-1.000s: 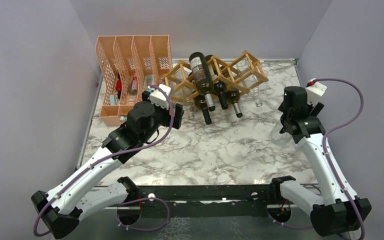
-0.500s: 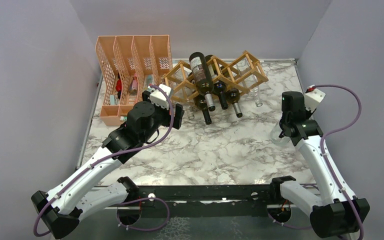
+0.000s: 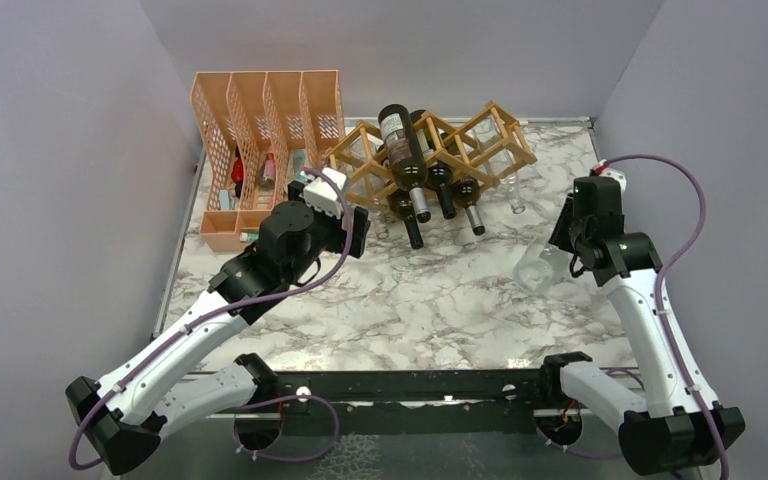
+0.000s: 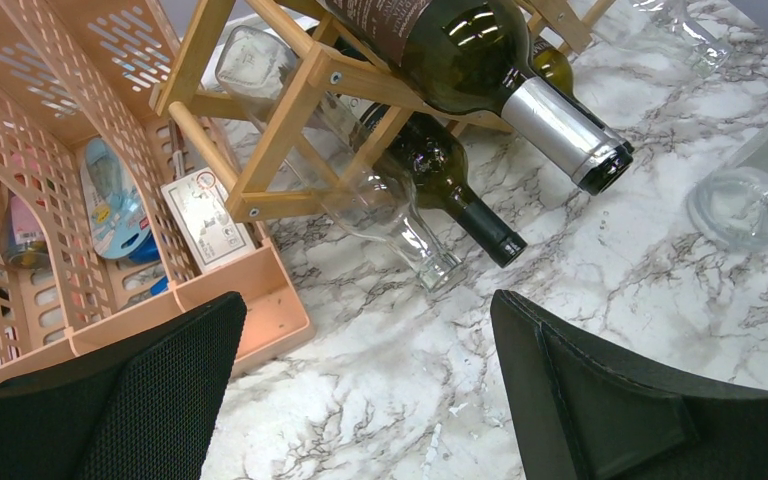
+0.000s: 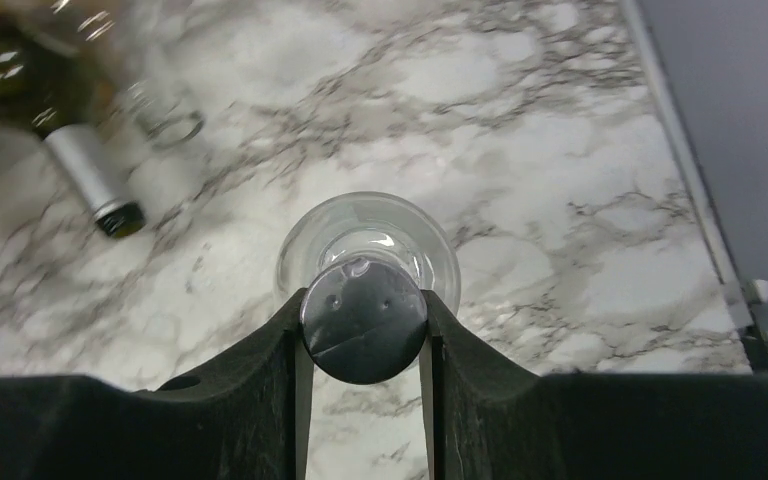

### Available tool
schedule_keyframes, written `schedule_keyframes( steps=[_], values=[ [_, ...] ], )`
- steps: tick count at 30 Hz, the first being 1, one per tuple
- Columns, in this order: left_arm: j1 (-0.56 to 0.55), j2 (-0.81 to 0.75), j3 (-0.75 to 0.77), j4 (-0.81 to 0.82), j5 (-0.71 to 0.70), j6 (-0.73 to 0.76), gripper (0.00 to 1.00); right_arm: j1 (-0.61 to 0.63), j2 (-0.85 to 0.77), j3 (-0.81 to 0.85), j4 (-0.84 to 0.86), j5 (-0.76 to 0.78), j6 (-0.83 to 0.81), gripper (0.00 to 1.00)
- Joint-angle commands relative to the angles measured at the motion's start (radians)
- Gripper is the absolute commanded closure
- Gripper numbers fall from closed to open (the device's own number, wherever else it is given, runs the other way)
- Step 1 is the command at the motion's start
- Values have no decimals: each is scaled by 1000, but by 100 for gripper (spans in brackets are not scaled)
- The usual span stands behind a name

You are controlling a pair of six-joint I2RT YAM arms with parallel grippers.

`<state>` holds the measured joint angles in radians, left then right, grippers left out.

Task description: Put the wine bottle on the wine rack

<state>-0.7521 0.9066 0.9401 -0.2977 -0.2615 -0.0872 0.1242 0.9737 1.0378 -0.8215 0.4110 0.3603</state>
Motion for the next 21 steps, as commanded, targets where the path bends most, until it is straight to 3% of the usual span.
schedule_keyframes(
  steps=[1,10,17,21],
  values=[
    [1,15,10,38,6,-14,1,2,-49,110,-35,-309,-84,99],
    [1,39,27,44,-48,-36,1,2,-80,125,-5,-829,-116,99],
    [2,17,28,45,-78,-58,1,3,-106,51,193,-1148,-59,99],
    [0,9,32,46,-89,-73,1,21,-121,12,324,-1216,-6,99]
  ],
)
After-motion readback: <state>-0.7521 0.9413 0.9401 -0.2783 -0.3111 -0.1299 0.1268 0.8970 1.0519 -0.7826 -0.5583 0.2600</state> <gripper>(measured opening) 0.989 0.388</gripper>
